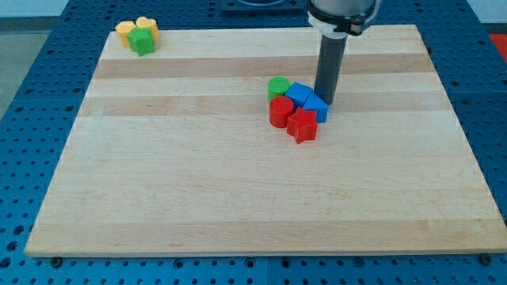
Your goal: Slide the group of red and blue blocks and green circle towards the center of the board
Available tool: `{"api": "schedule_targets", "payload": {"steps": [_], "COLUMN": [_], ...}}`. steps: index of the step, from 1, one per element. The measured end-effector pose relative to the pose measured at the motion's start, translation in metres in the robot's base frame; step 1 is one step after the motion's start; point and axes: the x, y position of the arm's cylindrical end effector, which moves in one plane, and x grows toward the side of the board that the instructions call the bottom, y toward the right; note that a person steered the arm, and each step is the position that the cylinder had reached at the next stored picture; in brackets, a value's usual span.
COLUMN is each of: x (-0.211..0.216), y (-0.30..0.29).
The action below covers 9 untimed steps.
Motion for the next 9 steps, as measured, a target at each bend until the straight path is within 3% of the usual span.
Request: {"api": "schedule_targets", "payload": {"steps": [4,9], "x": [0.004,0.02], "y": [0.038,0.003]}}
